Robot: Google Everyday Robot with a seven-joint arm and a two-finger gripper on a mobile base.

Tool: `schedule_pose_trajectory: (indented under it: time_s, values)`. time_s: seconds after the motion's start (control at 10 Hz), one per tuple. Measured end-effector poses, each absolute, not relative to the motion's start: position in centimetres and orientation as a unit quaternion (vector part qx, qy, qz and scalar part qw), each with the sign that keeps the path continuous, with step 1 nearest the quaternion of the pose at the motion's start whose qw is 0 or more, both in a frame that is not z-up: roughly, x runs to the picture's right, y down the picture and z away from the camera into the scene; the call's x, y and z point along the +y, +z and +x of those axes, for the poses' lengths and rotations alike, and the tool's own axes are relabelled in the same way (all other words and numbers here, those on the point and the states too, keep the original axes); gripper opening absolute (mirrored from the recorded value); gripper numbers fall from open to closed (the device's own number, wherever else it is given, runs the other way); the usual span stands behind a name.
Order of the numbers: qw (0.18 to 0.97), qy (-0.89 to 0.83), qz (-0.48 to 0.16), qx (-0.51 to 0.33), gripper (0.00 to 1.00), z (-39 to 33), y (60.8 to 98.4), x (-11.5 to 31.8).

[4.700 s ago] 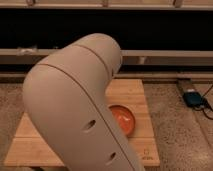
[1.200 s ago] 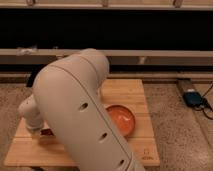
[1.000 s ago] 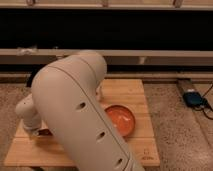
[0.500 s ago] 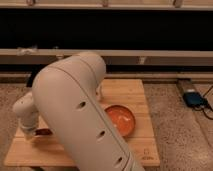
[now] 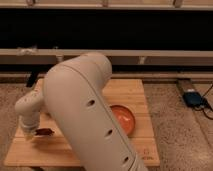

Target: Drag the pepper across the table

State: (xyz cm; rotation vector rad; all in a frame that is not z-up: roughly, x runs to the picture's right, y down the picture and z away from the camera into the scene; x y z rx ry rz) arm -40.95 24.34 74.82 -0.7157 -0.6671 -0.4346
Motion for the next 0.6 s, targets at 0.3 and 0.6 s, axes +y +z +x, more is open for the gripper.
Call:
schedule_pose_trajectory:
  time_s: [0.3, 0.6]
  values:
    - [0.856, -0.206, -0.341, -0.328, 0.80, -40.80, 74.51, 24.14]
    - [0.857, -0.205, -0.341, -0.329, 0.80, -40.80, 74.50, 24.07]
